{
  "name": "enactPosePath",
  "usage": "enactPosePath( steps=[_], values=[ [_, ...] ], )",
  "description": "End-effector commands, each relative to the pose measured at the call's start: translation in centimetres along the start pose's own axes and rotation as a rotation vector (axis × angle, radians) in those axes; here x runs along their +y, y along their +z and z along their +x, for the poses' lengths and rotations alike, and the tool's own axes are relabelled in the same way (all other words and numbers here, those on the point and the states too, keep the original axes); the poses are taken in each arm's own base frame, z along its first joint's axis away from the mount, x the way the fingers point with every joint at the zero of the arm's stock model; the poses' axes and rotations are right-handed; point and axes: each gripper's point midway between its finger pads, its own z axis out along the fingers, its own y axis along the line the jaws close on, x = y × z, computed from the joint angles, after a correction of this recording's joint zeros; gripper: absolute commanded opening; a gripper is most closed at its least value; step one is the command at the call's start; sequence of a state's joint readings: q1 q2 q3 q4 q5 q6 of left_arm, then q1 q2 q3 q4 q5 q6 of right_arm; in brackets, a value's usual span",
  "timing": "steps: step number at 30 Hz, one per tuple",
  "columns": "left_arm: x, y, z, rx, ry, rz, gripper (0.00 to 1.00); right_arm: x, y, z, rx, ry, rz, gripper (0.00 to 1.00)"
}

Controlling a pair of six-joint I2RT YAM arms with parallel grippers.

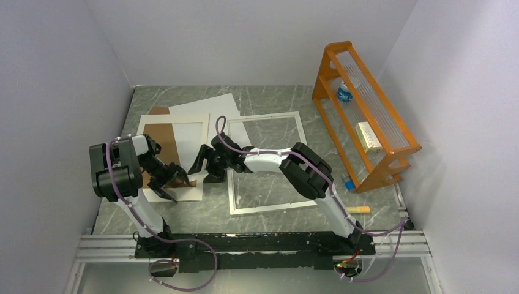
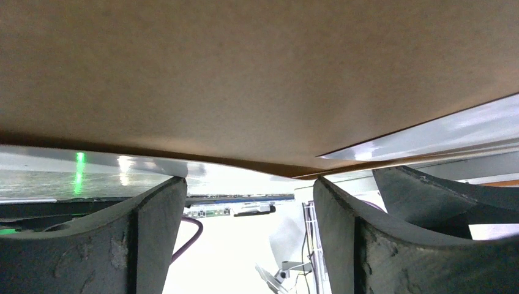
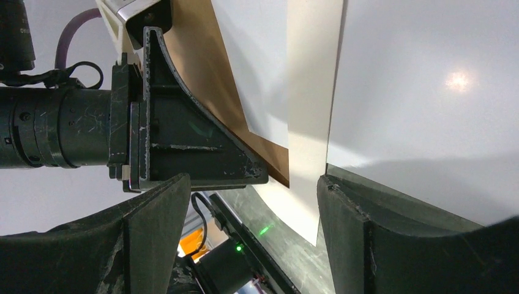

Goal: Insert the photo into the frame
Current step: Pick up the photo frame item at the center of the board.

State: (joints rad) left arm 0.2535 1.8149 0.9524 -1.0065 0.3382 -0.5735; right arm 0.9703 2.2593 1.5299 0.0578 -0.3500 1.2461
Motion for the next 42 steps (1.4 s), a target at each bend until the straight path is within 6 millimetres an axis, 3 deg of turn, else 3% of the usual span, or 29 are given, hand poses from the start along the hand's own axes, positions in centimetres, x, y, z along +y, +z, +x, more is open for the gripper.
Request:
enactPosePath(
  steps=[1,5,8,11,14,19,23,27,31,37,42],
  values=[
    [-1.0,1.8,-2.3,-0.088,0.04,0.047,0.77,-1.0,-0.7,0.0,-0.011,-0.022,0.039,0.79],
    [-0.1,2.5,-1.8,-0.072,0.021,0.02,0.67,-0.6,-0.8,0.0,-0.008,-0.03,0.027,0.79],
    [0.6,2.5,-2.2,-0.101,0.02,-0.02,0.71,-0.6,-0.8,-0.1,-0.008,-0.03,0.032,0.79],
    [0.0,1.8,-2.4,-0.135,0.031,0.013,0.75,-1.2,-0.8,0.0,-0.009,-0.018,0.066,0.78],
    [-1.5,0.0,-2.7,-0.196,0.065,0.086,0.76,-2.4,-1.1,-0.3,-0.027,-0.018,0.135,0.77],
    [-2.9,-4.8,-3.6,-0.371,0.13,0.129,0.73,-3.6,-2.8,-1.6,-0.103,-0.056,0.261,0.72],
    [-4.0,-7.3,-3.9,-0.469,0.188,0.182,0.73,-3.5,-3.9,-2.5,-0.148,-0.097,0.308,0.67],
    [-3.7,-6.4,-4.2,-0.432,0.193,0.152,0.74,-3.6,-3.7,-2.2,-0.125,-0.1,0.318,0.66],
    [-1.5,-5.0,-5.3,-0.396,0.14,0.005,0.71,-4.0,-3.7,-1.3,-0.096,-0.066,0.312,0.66],
    [0.7,-5.6,-7.0,-0.43,0.106,-0.132,0.67,-3.1,-3.3,1.5,-0.022,-0.005,0.247,0.66],
    [0.7,-3.0,-6.1,-0.345,0.079,-0.102,0.48,-3.2,-2.3,3.2,0.004,0.047,0.254,0.67]
  ],
)
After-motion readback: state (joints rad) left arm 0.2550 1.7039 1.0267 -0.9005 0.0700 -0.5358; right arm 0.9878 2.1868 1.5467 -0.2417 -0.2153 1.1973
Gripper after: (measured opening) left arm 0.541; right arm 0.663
